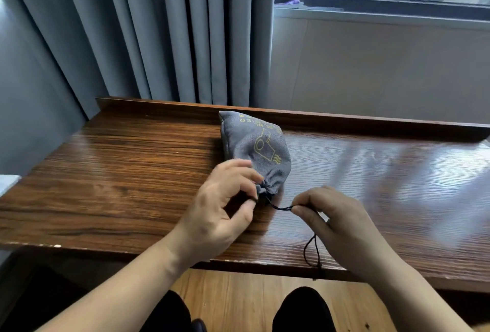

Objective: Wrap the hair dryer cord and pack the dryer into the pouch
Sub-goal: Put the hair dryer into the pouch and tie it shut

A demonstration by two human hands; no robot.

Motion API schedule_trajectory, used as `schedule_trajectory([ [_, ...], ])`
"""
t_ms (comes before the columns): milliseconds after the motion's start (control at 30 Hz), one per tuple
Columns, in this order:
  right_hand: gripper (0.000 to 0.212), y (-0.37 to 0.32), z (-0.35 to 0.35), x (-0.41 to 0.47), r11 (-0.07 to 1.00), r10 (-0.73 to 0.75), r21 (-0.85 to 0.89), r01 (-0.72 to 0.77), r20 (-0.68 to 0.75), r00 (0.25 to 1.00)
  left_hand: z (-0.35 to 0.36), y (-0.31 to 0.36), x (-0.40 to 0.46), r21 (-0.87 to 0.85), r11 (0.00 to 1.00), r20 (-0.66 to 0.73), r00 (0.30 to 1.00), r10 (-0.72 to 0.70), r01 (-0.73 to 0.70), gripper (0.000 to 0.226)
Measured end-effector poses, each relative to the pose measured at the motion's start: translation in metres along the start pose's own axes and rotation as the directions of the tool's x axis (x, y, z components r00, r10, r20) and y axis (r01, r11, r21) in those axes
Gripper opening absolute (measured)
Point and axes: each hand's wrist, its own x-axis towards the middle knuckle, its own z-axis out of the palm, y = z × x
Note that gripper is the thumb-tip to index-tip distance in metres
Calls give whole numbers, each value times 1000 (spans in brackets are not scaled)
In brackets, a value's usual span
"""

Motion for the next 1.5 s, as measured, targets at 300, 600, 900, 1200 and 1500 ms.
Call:
schedule_trajectory([
  [300,21,-17,-9,5,997,-39,61,36,59,997,19,-10,12,-128,900,133,906,-401,417,11],
  [600,33,-31,-2,42,819,104,546,-179,166,981,18,-7,11,146,970,363,901,-236,195,23],
  [900,15,-12,22,48,867,265,440,-233,-11,964,17,-14,7,-69,886,201,876,-438,458,20],
  [1200,3,-9,44,31,855,251,435,-282,128,959,18,-13,7,-239,848,228,876,-424,473,5],
  [1500,7,-6,42,28,666,352,626,-405,214,911,18,-16,8,-246,827,214,860,-463,506,7],
])
